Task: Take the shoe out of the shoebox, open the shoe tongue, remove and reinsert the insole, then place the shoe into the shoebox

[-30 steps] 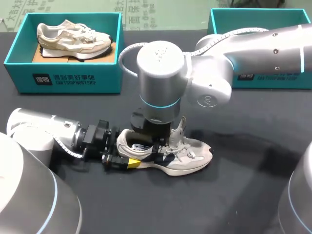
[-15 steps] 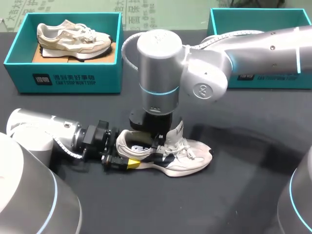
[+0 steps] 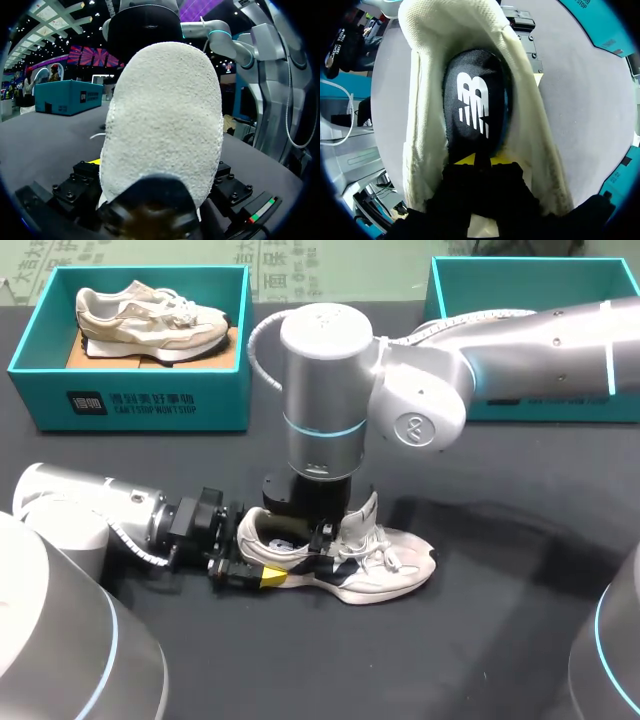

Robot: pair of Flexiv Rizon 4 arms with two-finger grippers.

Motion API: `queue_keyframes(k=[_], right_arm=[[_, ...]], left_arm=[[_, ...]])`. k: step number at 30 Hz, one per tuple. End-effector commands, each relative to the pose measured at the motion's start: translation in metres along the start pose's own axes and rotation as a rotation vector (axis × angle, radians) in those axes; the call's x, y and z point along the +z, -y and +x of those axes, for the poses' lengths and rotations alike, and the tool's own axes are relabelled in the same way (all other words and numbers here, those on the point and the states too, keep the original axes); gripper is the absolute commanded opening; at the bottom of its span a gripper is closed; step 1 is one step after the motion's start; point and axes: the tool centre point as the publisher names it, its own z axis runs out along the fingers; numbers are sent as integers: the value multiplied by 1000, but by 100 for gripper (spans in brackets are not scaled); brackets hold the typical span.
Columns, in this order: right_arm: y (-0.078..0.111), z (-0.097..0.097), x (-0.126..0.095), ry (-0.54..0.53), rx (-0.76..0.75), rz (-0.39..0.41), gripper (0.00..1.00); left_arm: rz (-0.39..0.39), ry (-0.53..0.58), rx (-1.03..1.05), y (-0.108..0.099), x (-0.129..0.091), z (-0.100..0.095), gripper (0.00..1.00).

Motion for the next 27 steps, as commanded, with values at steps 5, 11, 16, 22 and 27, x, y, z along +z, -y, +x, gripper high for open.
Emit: queue_keyframes(k=[5, 11, 16, 22, 27], right_arm=[[1, 10, 39, -3, -48, -63, 0], [10, 10, 21, 15, -91, -164, 0], [21, 10, 5, 44, -121, -235, 0], [28, 10, -10, 73, -153, -296, 0], [32, 10, -24, 110, -195, -372, 0]], left_arm=[[-1, 3, -3, 1, 1, -3, 0], [-1, 3, -3, 1, 1, -3, 0], [-1, 3, -3, 1, 1, -3, 0], [-1, 3, -3, 1, 1, -3, 0], [-1, 3, -3, 1, 1, -3, 0]])
